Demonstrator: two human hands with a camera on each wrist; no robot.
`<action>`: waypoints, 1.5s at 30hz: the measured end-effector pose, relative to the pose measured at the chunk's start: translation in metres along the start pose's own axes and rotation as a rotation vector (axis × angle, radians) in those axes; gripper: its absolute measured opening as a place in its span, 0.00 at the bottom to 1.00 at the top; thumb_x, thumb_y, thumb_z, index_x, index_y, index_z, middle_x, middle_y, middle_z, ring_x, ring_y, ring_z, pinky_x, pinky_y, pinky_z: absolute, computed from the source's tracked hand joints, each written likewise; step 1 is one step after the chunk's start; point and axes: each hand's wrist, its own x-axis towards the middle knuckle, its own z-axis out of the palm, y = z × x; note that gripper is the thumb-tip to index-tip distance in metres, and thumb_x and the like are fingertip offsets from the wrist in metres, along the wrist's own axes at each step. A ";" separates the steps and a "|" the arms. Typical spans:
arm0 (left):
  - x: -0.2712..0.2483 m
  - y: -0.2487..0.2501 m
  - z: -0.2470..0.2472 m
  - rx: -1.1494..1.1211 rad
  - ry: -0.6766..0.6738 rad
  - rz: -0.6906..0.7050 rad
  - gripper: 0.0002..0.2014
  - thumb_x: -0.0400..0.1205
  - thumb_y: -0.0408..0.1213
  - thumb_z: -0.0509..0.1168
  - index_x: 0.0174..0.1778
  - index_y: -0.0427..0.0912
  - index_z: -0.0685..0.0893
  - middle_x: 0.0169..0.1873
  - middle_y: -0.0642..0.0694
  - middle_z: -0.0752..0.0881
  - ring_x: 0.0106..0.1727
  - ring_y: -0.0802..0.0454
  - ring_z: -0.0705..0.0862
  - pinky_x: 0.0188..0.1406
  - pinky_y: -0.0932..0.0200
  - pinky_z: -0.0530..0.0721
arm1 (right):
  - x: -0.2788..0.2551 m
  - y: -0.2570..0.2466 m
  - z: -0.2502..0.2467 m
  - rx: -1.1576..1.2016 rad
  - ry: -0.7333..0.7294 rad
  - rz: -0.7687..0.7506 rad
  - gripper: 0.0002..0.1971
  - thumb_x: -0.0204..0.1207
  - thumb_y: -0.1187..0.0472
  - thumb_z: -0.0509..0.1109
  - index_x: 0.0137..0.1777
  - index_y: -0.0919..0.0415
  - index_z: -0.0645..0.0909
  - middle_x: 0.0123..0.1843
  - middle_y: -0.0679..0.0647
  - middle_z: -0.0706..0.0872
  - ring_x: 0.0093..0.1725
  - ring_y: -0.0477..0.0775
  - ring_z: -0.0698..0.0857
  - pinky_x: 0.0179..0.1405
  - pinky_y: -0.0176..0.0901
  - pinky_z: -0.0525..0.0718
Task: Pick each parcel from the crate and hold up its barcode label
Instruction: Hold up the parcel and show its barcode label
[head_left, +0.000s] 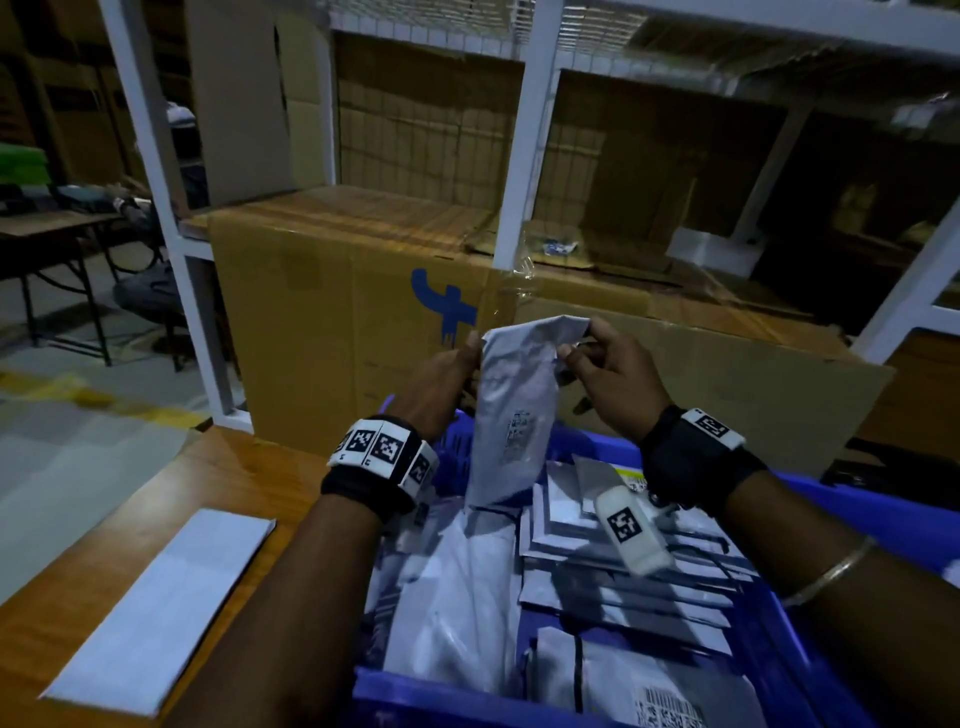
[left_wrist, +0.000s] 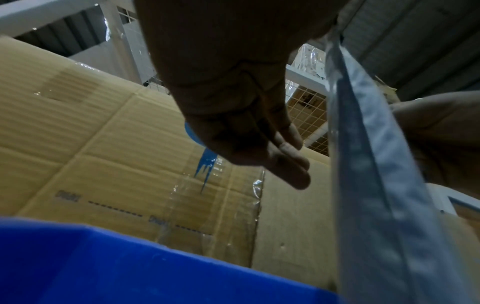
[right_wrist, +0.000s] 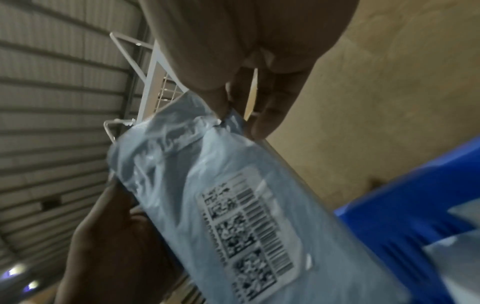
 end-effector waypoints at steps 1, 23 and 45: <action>-0.002 0.000 0.002 -0.055 -0.002 0.016 0.34 0.82 0.67 0.48 0.44 0.39 0.84 0.29 0.48 0.83 0.25 0.57 0.79 0.29 0.59 0.74 | 0.002 -0.001 0.001 0.009 0.018 0.005 0.10 0.84 0.65 0.66 0.52 0.45 0.81 0.39 0.52 0.89 0.37 0.46 0.88 0.21 0.40 0.80; 0.004 -0.009 0.014 -0.327 0.026 0.118 0.10 0.79 0.25 0.68 0.55 0.27 0.84 0.45 0.39 0.89 0.43 0.51 0.89 0.42 0.57 0.87 | -0.034 0.031 0.004 0.249 -0.075 0.103 0.14 0.76 0.71 0.74 0.57 0.74 0.76 0.39 0.75 0.76 0.38 0.55 0.73 0.23 0.27 0.72; 0.003 -0.002 0.013 -0.402 0.129 0.126 0.08 0.84 0.29 0.62 0.56 0.30 0.83 0.39 0.48 0.92 0.39 0.52 0.90 0.31 0.60 0.85 | -0.050 0.064 0.003 0.404 -0.143 0.189 0.16 0.75 0.68 0.76 0.61 0.67 0.80 0.51 0.61 0.91 0.48 0.52 0.89 0.45 0.47 0.87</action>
